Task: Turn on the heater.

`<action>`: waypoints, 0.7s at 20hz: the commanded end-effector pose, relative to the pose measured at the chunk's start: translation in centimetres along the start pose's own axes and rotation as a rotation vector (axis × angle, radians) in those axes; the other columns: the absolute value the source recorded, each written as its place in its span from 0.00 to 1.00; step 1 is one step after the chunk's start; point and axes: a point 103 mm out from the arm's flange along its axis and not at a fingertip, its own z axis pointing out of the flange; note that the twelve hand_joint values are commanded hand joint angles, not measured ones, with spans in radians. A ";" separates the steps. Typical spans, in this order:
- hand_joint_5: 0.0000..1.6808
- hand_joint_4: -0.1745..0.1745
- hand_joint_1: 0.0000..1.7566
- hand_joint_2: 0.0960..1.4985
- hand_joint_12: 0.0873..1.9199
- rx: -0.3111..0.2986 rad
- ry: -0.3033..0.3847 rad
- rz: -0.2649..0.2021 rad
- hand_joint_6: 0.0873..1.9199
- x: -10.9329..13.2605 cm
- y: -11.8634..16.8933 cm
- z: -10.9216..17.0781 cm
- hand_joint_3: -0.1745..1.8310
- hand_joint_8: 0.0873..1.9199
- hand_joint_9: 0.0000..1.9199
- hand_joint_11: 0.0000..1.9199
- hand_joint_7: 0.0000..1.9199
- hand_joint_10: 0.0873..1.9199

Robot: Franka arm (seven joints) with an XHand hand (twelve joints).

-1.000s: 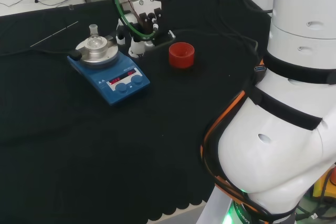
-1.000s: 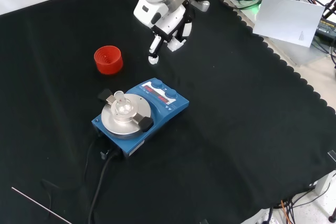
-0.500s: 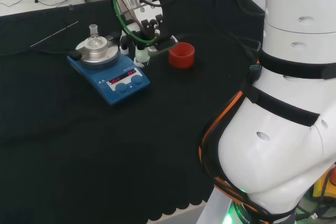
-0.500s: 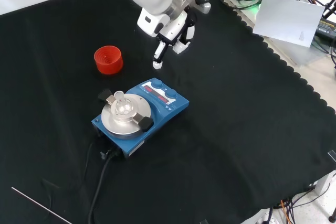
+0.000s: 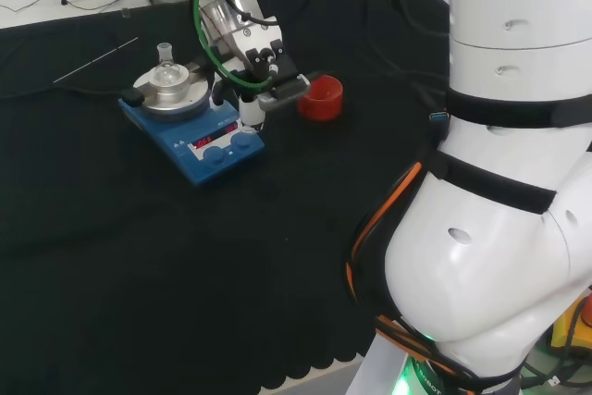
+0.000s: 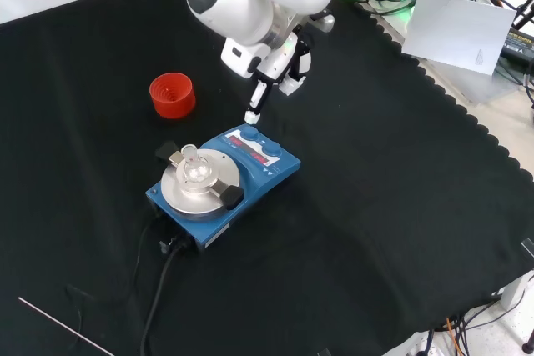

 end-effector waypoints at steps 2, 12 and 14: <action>0.14 0.46 0.80 0.51 0.79 0.063 -0.004 -0.022 0.01 0.9 1.1 1.4 0.48 0.90 1.00 1.00 0.91 0.83; 0.15 0.46 0.80 0.51 0.79 0.099 -0.011 -0.039 0.00 1.5 1.6 2.6 0.49 0.90 1.00 1.00 0.91 0.83; 0.15 0.46 0.80 0.51 0.79 0.104 -0.015 -0.043 0.00 1.8 1.7 2.6 0.49 0.90 1.00 1.00 0.91 0.83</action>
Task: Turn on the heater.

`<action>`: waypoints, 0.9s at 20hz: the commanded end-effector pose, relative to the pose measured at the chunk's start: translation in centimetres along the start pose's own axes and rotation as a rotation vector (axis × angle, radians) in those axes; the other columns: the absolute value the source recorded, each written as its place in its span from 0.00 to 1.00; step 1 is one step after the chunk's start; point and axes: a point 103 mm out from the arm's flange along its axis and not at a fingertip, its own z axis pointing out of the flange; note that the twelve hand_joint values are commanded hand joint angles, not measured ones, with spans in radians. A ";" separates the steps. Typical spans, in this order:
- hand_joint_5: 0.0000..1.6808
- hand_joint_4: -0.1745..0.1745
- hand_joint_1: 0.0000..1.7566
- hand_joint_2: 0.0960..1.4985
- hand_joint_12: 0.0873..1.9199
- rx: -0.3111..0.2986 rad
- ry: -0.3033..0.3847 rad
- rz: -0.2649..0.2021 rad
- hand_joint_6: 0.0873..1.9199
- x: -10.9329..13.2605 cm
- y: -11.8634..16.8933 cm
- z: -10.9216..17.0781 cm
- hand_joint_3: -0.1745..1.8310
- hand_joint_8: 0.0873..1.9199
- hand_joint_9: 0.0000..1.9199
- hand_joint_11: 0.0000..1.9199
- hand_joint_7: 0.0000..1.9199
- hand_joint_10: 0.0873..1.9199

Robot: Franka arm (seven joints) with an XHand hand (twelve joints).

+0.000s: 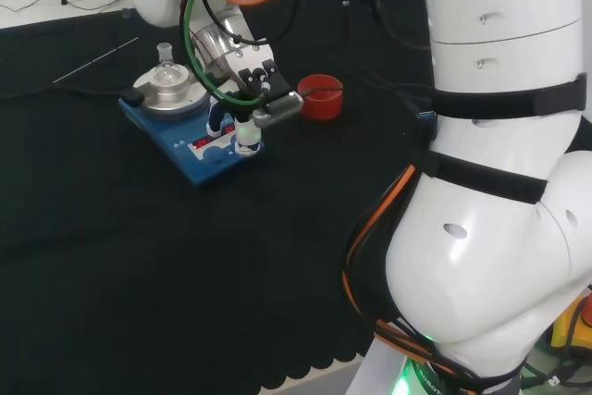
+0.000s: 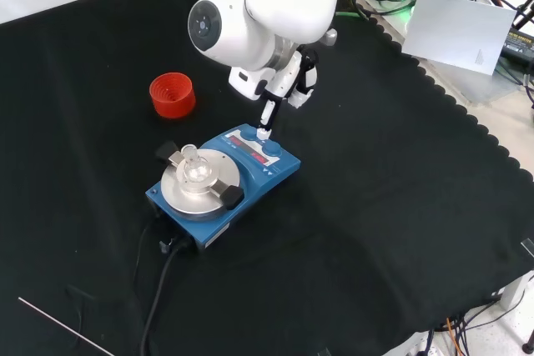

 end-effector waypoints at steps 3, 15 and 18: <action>0.15 0.46 0.80 0.51 0.79 0.027 -0.013 -0.011 0.00 0.6 0.4 0.2 0.49 0.90 1.00 1.00 0.91 0.83; 0.17 0.46 0.80 0.50 0.79 0.065 -0.018 -0.004 0.00 0.1 0.9 0.6 0.49 0.90 1.00 1.00 0.91 0.83; 0.18 0.46 0.80 0.50 0.79 0.068 -0.019 -0.005 0.01 0.1 1.0 0.7 0.49 0.90 1.00 1.00 0.91 0.83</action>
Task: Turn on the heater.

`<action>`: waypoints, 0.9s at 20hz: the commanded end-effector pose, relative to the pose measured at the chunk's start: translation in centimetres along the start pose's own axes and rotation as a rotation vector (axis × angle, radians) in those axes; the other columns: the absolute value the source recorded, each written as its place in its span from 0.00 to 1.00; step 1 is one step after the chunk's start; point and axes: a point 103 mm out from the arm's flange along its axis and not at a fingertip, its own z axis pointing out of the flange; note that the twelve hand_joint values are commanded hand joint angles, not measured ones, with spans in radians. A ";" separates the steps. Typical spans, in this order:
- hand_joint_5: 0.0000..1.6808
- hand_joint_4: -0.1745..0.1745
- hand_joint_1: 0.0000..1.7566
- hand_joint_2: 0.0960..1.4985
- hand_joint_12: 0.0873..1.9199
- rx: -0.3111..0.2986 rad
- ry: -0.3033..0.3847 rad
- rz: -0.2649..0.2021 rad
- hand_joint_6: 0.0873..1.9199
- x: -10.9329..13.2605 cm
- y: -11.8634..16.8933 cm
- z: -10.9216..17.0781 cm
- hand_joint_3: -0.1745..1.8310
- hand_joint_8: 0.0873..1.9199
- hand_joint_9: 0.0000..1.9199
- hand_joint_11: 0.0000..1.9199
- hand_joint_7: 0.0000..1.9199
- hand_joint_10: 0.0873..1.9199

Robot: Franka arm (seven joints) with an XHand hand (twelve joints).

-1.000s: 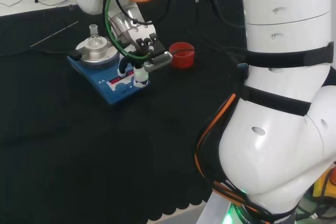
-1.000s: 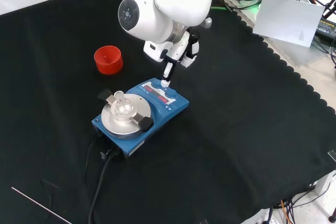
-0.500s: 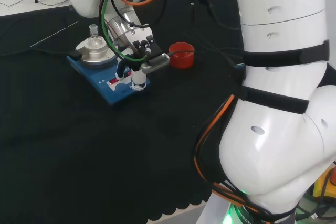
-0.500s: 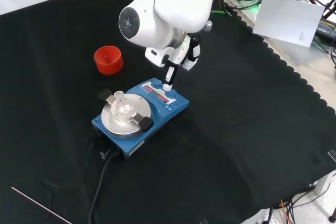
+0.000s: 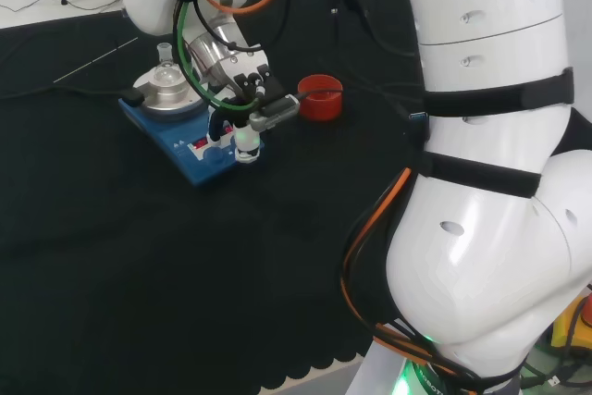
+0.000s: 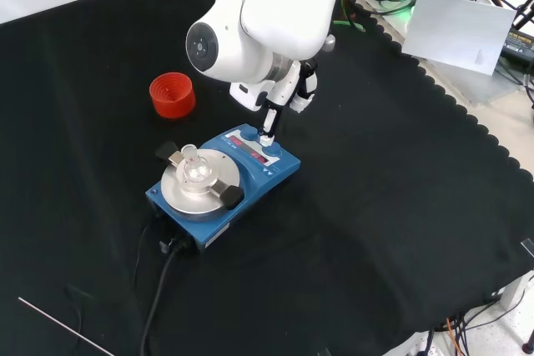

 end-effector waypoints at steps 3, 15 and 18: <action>0.18 0.45 0.80 0.50 0.78 0.006 -0.003 -0.002 0.01 -0.1 0.0 0.1 0.50 0.90 1.00 1.00 0.91 0.83; 0.20 0.45 0.80 0.50 0.78 0.026 -0.009 -0.003 0.01 0.0 0.1 0.2 0.50 0.90 1.00 1.00 0.92 0.83; 0.20 0.45 0.80 0.50 0.78 0.028 -0.008 -0.005 0.01 0.1 0.2 0.3 0.50 0.89 1.00 1.00 0.92 0.83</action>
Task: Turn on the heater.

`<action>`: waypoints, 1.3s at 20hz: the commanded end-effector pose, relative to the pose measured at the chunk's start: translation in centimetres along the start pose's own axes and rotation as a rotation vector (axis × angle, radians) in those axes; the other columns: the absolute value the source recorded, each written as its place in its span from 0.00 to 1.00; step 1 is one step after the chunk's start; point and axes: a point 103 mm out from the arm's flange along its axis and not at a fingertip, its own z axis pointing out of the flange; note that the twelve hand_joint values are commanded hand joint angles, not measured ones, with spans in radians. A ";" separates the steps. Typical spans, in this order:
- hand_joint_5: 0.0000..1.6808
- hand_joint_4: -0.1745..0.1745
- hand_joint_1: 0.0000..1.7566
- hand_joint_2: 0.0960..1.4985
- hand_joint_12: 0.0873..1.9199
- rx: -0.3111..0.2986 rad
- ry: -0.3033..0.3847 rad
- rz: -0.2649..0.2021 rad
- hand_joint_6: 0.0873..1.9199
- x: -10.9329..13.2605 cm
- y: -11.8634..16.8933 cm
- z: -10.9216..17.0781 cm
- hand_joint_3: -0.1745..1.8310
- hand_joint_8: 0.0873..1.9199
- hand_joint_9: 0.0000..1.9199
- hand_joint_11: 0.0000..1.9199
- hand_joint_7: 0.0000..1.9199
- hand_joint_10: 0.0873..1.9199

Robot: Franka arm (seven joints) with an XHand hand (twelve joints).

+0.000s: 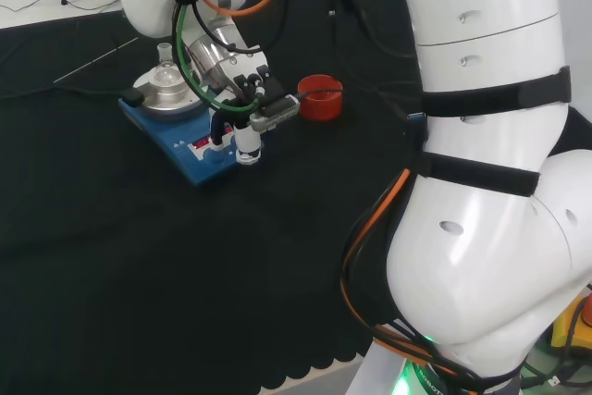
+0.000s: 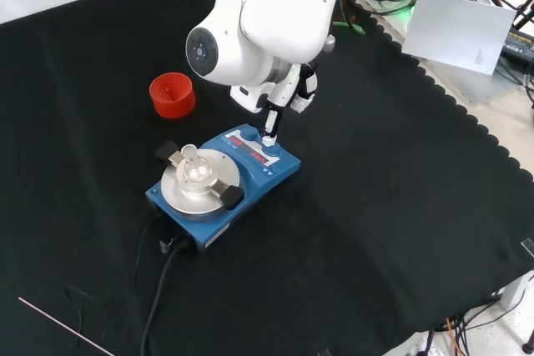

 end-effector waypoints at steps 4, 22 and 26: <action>0.20 0.44 0.81 0.50 0.78 0.005 0.003 -0.005 0.01 0.1 0.2 0.2 0.50 0.89 1.00 1.00 0.92 0.83; 0.23 0.43 0.81 0.49 0.76 -0.122 0.024 -0.062 0.01 -0.3 -3.9 -4.5 0.51 0.89 1.00 1.00 0.92 0.82; 0.23 0.42 0.81 0.49 0.76 -0.129 0.022 -0.062 0.02 -0.3 -4.1 -4.8 0.51 0.89 1.00 1.00 0.92 0.82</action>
